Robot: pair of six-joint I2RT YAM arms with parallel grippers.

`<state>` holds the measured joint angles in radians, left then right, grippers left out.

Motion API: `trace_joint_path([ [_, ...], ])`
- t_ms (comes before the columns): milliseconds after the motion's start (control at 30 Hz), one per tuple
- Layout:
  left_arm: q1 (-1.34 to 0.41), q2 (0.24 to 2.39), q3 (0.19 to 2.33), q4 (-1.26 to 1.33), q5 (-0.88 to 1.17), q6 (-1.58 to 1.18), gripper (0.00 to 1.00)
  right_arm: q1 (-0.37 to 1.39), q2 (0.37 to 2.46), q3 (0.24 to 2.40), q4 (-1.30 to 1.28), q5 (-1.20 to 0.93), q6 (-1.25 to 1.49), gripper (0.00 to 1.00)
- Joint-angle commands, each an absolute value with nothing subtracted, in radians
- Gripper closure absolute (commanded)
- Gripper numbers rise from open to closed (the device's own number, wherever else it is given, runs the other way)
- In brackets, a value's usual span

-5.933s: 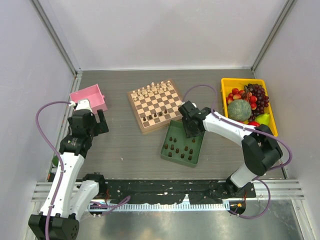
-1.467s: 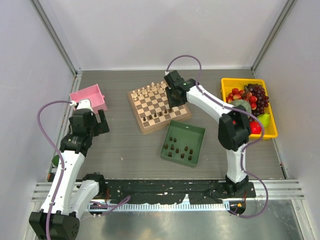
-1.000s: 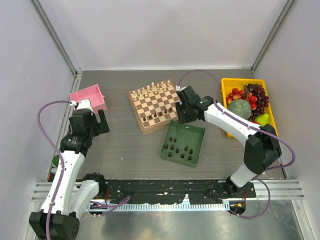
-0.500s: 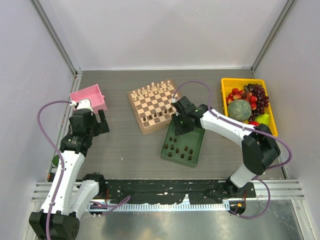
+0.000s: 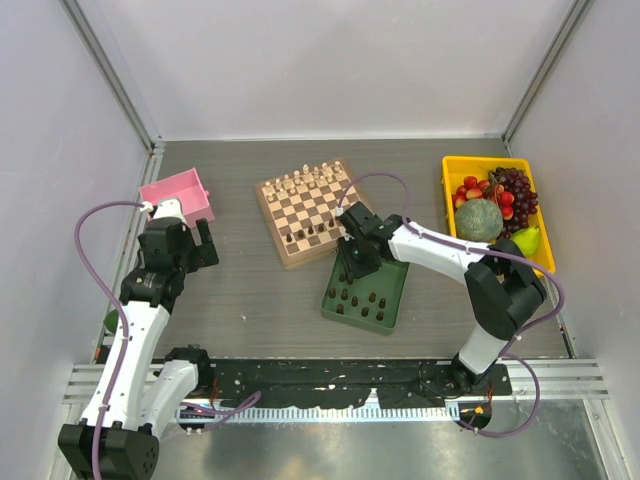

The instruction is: Set up the chess pieces on the board

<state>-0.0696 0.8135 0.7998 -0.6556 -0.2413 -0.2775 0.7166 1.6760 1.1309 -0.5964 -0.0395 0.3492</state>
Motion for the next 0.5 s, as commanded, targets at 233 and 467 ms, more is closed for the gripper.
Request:
trace_joint_path([
  [233, -0.064, 0.807, 0.819, -0.632, -0.232, -0.27, 0.01, 0.726, 1.713, 1.12, -0.535, -0.037, 0.371, 0.66],
  [467, -0.063, 0.808, 0.819, -0.63, -0.233, -0.27, 0.01, 0.726, 1.733, 1.137, -0.535, -0.028, 0.368, 0.67],
])
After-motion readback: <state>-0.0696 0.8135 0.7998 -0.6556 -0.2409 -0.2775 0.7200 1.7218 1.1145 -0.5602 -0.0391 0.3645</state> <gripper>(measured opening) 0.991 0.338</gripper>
